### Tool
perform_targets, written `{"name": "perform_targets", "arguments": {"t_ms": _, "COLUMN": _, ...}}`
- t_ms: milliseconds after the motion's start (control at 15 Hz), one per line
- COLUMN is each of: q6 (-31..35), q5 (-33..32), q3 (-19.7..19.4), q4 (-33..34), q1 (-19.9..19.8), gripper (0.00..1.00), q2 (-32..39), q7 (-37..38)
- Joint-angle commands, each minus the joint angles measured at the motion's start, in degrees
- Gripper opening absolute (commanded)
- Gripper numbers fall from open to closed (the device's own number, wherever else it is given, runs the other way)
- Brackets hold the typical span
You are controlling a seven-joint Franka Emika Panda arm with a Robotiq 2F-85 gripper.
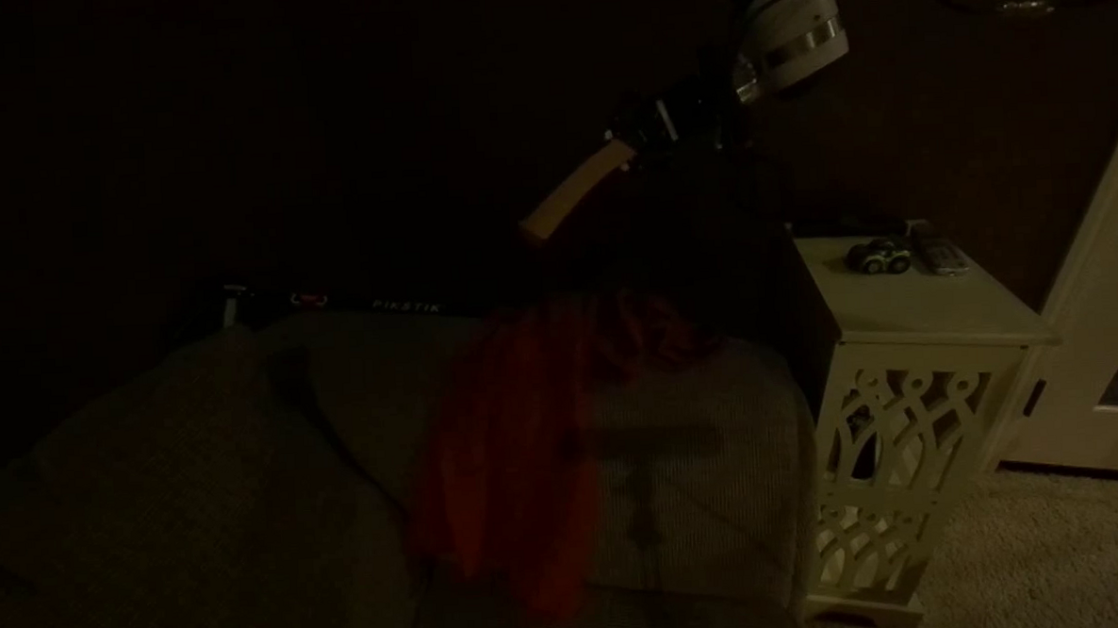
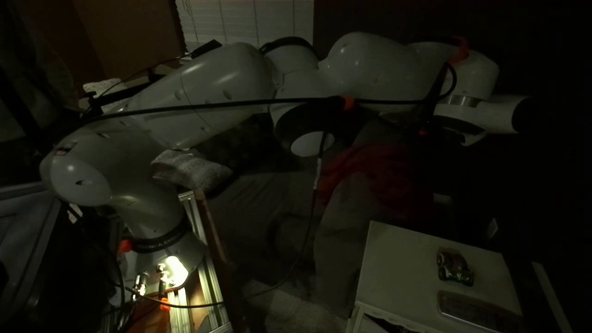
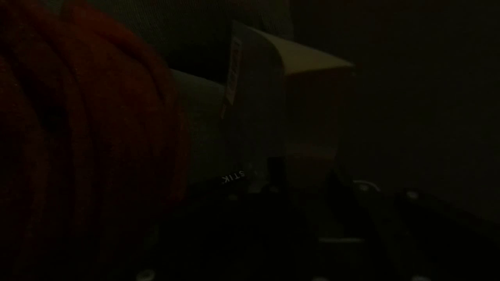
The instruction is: Pick up the book from the top of the basket and put it on the handle of the couch
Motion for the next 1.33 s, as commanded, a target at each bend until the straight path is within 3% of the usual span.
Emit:
{"name": "perform_targets", "arguments": {"t_ms": 0, "q6": 0.06, "q5": 0.01, "q3": 0.0, "q4": -0.38, "q1": -0.14, "gripper": 0.07, "q2": -0.3, "q7": -0.26}}
{"name": "perform_targets", "arguments": {"t_ms": 333, "q6": 2.7, "q5": 4.45, "q3": 4.71, "q4": -3.24, "q1": -2.45, "gripper": 0.07, "q2": 0.66, "q7": -11.35}}
{"name": "perform_targets", "arguments": {"t_ms": 667, "q6": 16.53, "q5": 7.44, "q3": 7.74, "q4": -8.75, "q1": -1.27, "gripper": 0.07, "q2": -0.37, "q7": -25.37}}
{"name": "perform_targets", "arguments": {"t_ms": 733, "q6": 17.52, "q5": 11.14, "q3": 2.98, "q4": -9.48, "q1": 1.5, "gripper": 0.07, "q2": -1.82, "q7": -29.52}}
{"name": "perform_targets", "arguments": {"t_ms": 1067, "q6": 18.9, "q5": 11.11, "q3": -5.76, "q4": -13.36, "q1": 7.52, "gripper": 0.07, "q2": -3.73, "q7": -34.45}}
{"name": "perform_targets", "arguments": {"t_ms": 1267, "q6": 19.09, "q5": 10.41, "q3": -9.62, "q4": -14.06, "q1": 11.38, "gripper": 0.07, "q2": -3.92, "q7": -32.76}}
